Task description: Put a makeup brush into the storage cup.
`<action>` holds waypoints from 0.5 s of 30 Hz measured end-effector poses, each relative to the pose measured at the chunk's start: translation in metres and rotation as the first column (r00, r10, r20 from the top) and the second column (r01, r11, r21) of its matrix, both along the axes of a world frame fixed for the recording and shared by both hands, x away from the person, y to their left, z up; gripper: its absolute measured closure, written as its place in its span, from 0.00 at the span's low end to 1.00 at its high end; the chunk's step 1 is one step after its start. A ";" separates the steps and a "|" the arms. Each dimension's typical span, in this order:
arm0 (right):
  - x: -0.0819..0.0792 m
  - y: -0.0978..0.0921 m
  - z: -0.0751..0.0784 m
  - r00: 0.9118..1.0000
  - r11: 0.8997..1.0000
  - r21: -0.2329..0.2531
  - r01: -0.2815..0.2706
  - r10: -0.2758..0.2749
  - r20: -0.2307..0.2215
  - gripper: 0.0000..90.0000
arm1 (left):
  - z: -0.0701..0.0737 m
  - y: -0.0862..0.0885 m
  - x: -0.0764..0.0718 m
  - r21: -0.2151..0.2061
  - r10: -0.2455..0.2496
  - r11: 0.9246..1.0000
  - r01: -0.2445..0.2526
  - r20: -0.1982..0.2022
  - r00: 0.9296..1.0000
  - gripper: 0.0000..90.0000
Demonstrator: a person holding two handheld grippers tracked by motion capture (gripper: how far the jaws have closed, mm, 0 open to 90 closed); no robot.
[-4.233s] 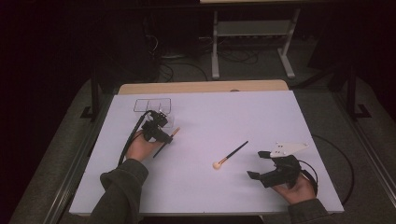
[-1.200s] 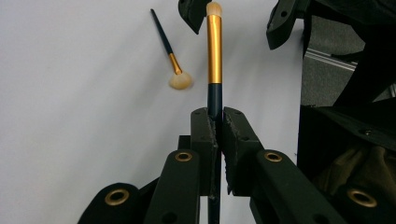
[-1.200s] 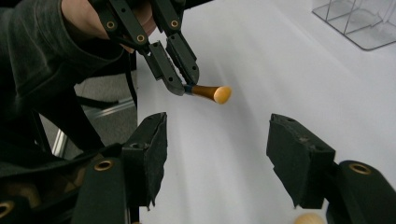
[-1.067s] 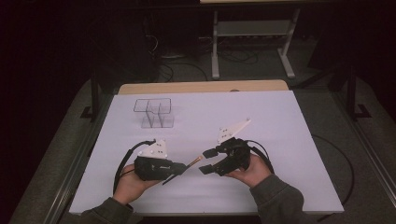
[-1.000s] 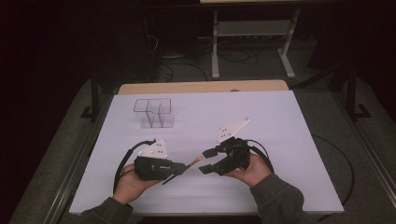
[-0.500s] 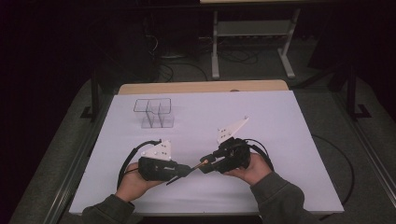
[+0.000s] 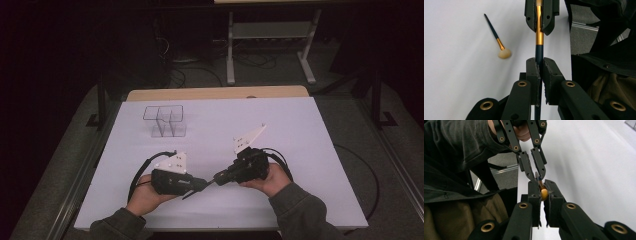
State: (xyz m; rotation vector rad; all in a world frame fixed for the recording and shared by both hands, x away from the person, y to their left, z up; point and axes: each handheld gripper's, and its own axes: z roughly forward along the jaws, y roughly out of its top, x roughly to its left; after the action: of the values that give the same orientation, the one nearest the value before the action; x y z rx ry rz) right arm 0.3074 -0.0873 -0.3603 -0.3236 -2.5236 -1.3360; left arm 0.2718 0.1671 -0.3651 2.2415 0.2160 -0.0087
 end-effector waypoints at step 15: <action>0.000 0.021 0.024 0.993 0.988 -0.131 -0.078 0.089 0.080 0.93 | 0.000 -0.002 0.003 0.018 -0.025 1.000 0.026 -0.050 0.998 0.83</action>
State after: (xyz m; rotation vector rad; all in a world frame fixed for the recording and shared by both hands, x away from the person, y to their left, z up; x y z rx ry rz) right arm 0.3076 -0.0666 -0.3364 -0.1877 -2.6678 -1.1846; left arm 0.2744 0.1647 -0.3653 2.2644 0.2153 -0.0764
